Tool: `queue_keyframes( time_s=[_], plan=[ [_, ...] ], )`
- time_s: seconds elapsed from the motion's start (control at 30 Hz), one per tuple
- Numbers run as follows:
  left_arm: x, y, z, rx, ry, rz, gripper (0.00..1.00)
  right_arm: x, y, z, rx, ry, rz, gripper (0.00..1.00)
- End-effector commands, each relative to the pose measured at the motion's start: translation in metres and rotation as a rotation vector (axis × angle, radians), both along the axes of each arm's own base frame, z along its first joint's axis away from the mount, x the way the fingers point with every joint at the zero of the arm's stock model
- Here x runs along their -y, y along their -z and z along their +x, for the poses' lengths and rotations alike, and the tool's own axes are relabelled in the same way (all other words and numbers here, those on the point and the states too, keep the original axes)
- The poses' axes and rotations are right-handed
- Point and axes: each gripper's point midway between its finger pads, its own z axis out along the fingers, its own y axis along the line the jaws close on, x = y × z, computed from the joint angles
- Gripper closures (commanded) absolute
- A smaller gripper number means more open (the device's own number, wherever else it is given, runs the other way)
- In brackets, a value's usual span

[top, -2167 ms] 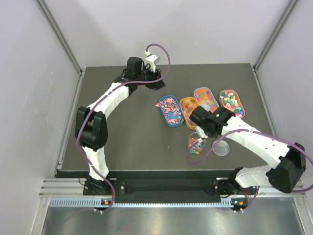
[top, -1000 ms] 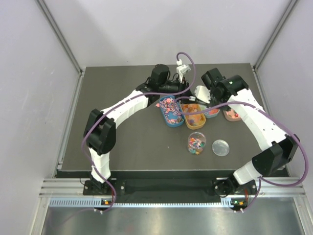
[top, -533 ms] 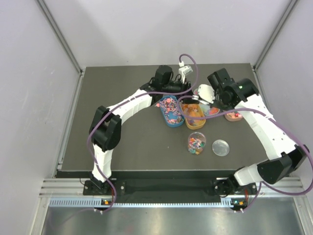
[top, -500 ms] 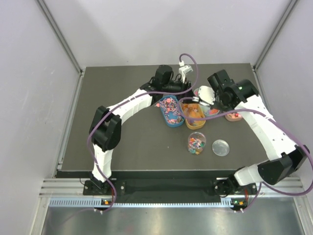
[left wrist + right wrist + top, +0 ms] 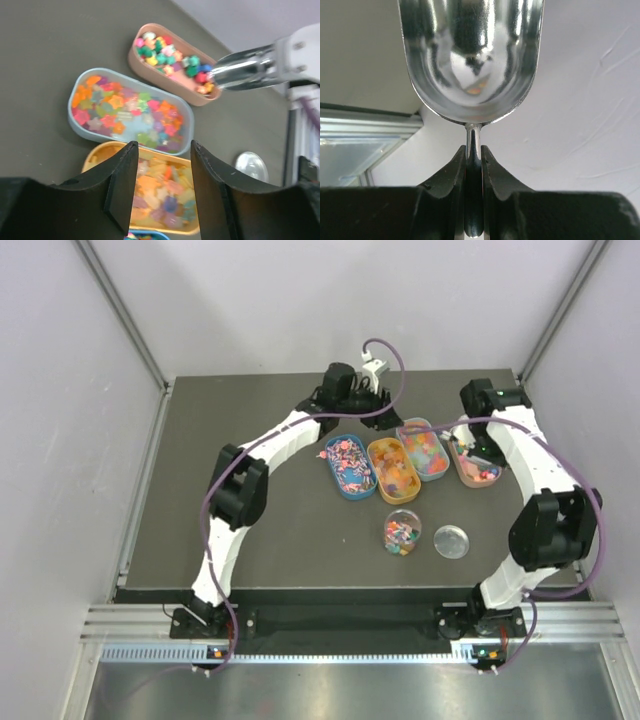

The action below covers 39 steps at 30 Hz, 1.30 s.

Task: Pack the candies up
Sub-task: Adjust the spatula, then scoop the fake candies from the storage box.

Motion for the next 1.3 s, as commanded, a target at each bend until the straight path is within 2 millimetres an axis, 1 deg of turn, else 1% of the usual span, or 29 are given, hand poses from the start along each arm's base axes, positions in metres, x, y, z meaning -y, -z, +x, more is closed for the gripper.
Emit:
queue_keyframes(
  time_s=[0.0, 0.03, 0.1, 0.13, 0.17, 0.23, 0.27, 0.33, 0.37, 0.43, 0.5, 0.53, 0.57, 0.6, 0.63, 0.67, 0.73, 0.77, 0.8, 0.83, 0.9, 0.93, 1.1, 1.13, 1.23, 1.27],
  plan=[
    [0.018, -0.002, 0.03, 0.104, -0.034, -0.034, 0.49, 0.036, -0.014, -0.016, -0.11, 0.067, -0.114, 1.0],
    [0.022, -0.003, 0.035, 0.123, -0.039, -0.046, 0.49, 0.039, -0.017, -0.012, -0.101, 0.077, -0.117, 1.0],
    [0.032, 0.002, 0.049, 0.176, -0.043, -0.075, 0.48, 0.044, -0.013, -0.006, -0.116, 0.095, -0.13, 1.0],
    [0.038, 0.004, 0.052, 0.194, -0.044, -0.083, 0.48, 0.047, -0.013, -0.004, -0.116, 0.104, -0.134, 1.0],
    [0.043, 0.011, 0.058, 0.207, -0.044, -0.091, 0.47, 0.049, -0.009, -0.003, -0.133, 0.109, -0.146, 1.0],
    [0.05, 0.012, 0.064, 0.242, -0.054, -0.114, 0.46, 0.052, -0.004, -0.001, -0.148, 0.12, -0.145, 1.0],
    [0.053, 0.017, 0.067, 0.25, -0.054, -0.118, 0.46, 0.051, 0.001, 0.001, -0.164, 0.123, -0.151, 1.0],
    [0.056, 0.017, 0.071, 0.261, -0.063, -0.131, 0.45, 0.052, 0.005, 0.004, -0.178, 0.125, -0.156, 1.0],
    [0.056, 0.019, 0.072, 0.259, -0.07, -0.135, 0.45, 0.052, 0.01, 0.006, -0.193, 0.125, -0.157, 1.0],
    [0.057, 0.015, 0.077, 0.281, -0.085, -0.155, 0.43, 0.053, 0.014, 0.011, -0.204, 0.126, -0.158, 1.0],
    [0.057, 0.017, 0.086, 0.304, -0.121, -0.161, 0.41, 0.053, 0.022, 0.016, -0.227, 0.126, -0.155, 1.0],
    [0.057, 0.018, 0.092, 0.316, -0.141, -0.165, 0.41, 0.053, 0.023, 0.02, -0.224, 0.127, -0.153, 1.0],
    [0.058, 0.02, 0.097, 0.33, -0.156, -0.168, 0.4, 0.052, 0.031, 0.023, -0.243, 0.132, -0.149, 1.0],
    [0.057, 0.023, 0.104, 0.343, -0.187, -0.159, 0.4, 0.053, 0.033, 0.025, -0.246, 0.135, -0.147, 1.0],
    [0.057, 0.025, 0.108, 0.35, -0.202, -0.156, 0.39, 0.052, 0.034, 0.03, -0.239, 0.137, -0.142, 1.0],
    [0.058, 0.029, 0.111, 0.358, -0.21, -0.155, 0.39, 0.051, 0.04, 0.032, -0.254, 0.138, -0.137, 1.0],
    [0.054, 0.033, 0.12, 0.382, -0.244, -0.139, 0.39, 0.051, 0.045, 0.035, -0.257, 0.144, -0.129, 1.0],
    [0.054, 0.04, 0.123, 0.382, -0.253, -0.125, 0.39, 0.05, 0.05, 0.036, -0.27, 0.144, -0.124, 1.0],
    [0.053, 0.043, 0.127, 0.396, -0.268, -0.109, 0.39, 0.049, 0.051, 0.038, -0.271, 0.144, -0.123, 1.0],
    [0.046, 0.047, 0.137, 0.397, -0.318, -0.092, 0.39, 0.049, 0.053, 0.039, -0.272, 0.147, -0.121, 1.0],
    [0.043, 0.057, 0.144, 0.393, -0.356, -0.065, 0.39, 0.048, 0.057, 0.042, -0.272, 0.153, -0.109, 1.0],
    [0.036, 0.061, 0.151, 0.395, -0.402, -0.047, 0.39, 0.047, 0.059, 0.043, -0.273, 0.155, -0.105, 1.0],
    [0.027, 0.078, 0.161, 0.389, -0.443, -0.013, 0.39, 0.038, 0.077, 0.044, -0.294, 0.179, -0.045, 1.0],
    [0.028, 0.083, 0.161, 0.384, -0.432, -0.011, 0.39, 0.034, 0.084, 0.044, -0.306, 0.187, -0.02, 1.0],
    [0.029, 0.098, 0.157, 0.356, -0.403, 0.009, 0.39, 0.027, 0.094, 0.045, -0.301, 0.219, 0.023, 1.0],
    [0.031, 0.103, 0.155, 0.342, -0.391, 0.009, 0.4, 0.021, 0.101, 0.044, -0.306, 0.237, 0.06, 1.0]
  ],
)
